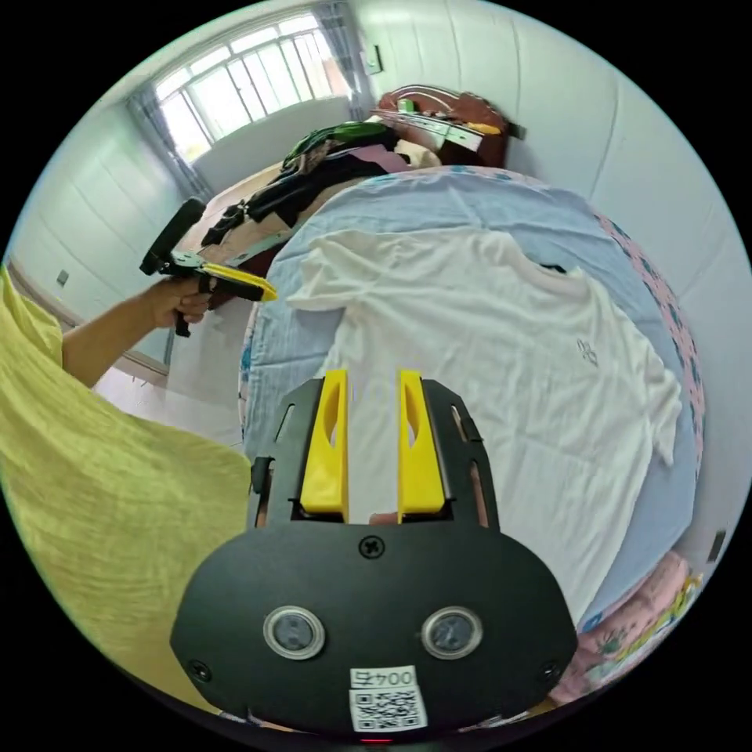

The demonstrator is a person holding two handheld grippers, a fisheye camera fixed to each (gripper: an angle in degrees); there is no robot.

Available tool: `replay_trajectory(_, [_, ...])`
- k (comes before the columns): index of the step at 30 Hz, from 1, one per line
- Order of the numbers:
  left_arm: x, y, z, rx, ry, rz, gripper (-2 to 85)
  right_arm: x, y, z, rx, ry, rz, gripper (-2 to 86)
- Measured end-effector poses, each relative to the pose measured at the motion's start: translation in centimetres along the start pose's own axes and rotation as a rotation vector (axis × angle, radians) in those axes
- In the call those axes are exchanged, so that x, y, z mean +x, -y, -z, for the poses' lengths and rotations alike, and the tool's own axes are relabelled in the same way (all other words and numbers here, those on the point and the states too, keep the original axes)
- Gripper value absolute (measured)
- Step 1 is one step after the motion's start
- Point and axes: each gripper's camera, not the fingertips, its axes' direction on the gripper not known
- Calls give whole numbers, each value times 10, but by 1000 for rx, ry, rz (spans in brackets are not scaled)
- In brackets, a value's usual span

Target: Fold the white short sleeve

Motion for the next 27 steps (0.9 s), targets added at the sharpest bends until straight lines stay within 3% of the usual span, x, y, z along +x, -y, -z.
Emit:
replay_trajectory(2, [-29,-19,3,88,-132,157,76,-6,52,-23,-11,25,99,74])
replay_trajectory(4, [-39,-32,6,138,-148,198,76,-15,90,-39,28,28,157,66])
replay_trajectory(10, [-60,-65,21,165,-160,209,76,-82,194,-118,-4,-46,437,77])
replay_trajectory(17, [-77,-91,45,196,-84,183,76,-133,247,-236,-245,-181,709,82])
replay_trajectory(21, [-74,-92,53,197,-35,122,79,-129,243,-263,-346,-176,761,11])
replay_trajectory(27, [-69,-91,67,244,93,-2,88,-55,224,-168,-129,88,559,-7])
